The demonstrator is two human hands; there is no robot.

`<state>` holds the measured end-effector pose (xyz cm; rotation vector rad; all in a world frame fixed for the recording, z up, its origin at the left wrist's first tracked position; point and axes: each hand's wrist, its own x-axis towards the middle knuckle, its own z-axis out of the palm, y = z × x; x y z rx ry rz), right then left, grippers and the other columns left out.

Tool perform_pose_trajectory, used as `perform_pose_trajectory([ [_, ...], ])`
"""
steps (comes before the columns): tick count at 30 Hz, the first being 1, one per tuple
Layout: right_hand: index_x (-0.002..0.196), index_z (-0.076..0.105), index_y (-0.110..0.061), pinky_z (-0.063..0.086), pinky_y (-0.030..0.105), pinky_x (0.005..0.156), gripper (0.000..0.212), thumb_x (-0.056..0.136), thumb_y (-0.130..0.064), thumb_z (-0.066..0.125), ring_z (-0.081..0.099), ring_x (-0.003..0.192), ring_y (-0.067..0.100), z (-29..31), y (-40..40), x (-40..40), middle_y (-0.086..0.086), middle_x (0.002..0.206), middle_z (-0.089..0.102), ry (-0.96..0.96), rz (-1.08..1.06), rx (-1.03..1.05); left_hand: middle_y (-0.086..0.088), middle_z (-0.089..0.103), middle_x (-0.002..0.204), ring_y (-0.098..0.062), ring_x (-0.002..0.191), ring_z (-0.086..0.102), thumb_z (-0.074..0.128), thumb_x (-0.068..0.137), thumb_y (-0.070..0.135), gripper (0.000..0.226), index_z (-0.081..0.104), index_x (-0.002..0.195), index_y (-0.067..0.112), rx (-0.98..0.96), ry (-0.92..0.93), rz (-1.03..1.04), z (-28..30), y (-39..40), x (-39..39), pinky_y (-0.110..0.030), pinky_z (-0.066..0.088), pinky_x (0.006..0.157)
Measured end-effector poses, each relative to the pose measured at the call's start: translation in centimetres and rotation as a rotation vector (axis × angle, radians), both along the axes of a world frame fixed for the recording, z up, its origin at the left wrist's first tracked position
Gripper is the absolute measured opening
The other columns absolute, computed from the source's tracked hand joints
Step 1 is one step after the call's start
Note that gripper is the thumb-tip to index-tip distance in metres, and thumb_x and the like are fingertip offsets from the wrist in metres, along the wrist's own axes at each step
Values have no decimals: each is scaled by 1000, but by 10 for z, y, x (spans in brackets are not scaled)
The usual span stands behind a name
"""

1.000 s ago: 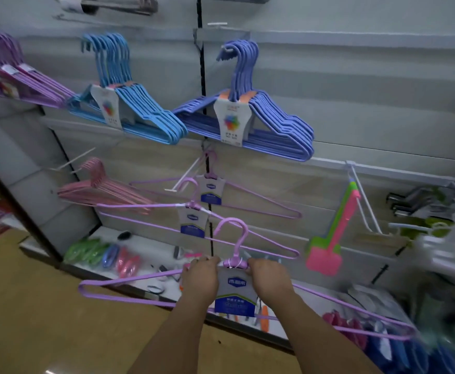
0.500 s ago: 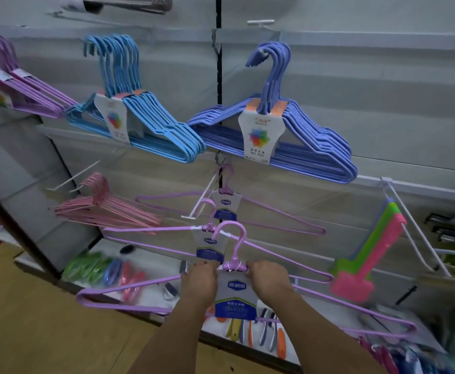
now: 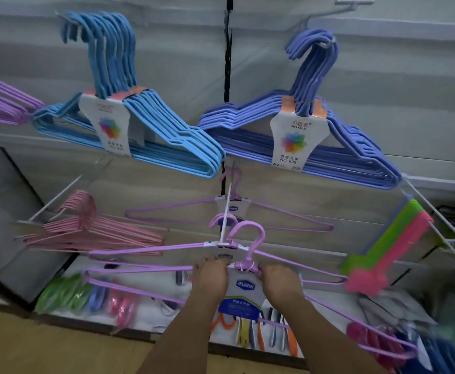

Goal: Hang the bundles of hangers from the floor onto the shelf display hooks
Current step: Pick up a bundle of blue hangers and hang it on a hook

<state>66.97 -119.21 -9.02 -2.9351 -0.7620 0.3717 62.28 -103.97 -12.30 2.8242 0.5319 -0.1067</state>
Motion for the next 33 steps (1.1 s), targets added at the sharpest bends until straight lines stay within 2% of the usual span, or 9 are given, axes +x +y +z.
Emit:
perform_pose_trajectory([
  [4,114,56,-16,47,31,81,23,102,-20,37,63,103,25,-4,8,13,6,112,65,6,-10,7,-4,56,128,-25,118,49,39,94,15,49,45,136,38,6,-16,-16,-5,10,14,-35,37,99],
  [9,115,56,-16,47,33,83,23,102,-20,37,62,103,25,-14,20,26,7,112,65,36,7,21,0,58,124,-21,111,52,43,92,16,51,47,132,46,-44,-71,6,-16,18,16,-34,42,93],
  [13,116,56,-17,47,34,84,22,101,-19,39,62,104,26,-21,29,32,8,113,65,42,21,5,0,56,126,-21,111,52,43,94,16,50,47,133,47,-53,-105,14,-25,26,18,-35,43,95],
  [15,117,56,-17,48,34,84,23,101,-17,40,62,104,26,-25,35,36,8,114,65,40,17,1,1,57,126,-20,112,52,43,95,16,47,49,132,44,-53,-113,13,-31,32,21,-34,42,96],
  [18,119,56,-17,47,34,85,25,101,-16,39,61,106,27,-29,43,41,9,116,64,43,14,-5,0,59,123,-20,112,53,43,95,18,35,58,125,30,-24,-79,29,-37,42,31,-33,41,97],
  [20,120,56,-18,46,34,86,26,101,-16,39,60,107,27,-32,50,45,9,118,64,39,16,-12,-2,57,124,-22,114,51,41,96,20,32,57,124,23,15,-50,36,-39,47,36,-33,40,96],
  [24,123,55,-18,47,33,86,27,101,-18,38,60,108,27,-43,66,49,9,119,63,26,-2,-27,-3,56,124,-24,114,49,40,97,19,33,46,129,22,-15,-60,29,-43,60,40,-35,39,91],
  [33,126,52,-15,49,37,88,27,101,-15,41,61,106,27,-56,83,53,9,124,50,58,-71,-43,-5,50,123,-20,111,47,43,97,16,35,45,131,22,-76,-47,1,-54,69,42,-31,41,89],
])
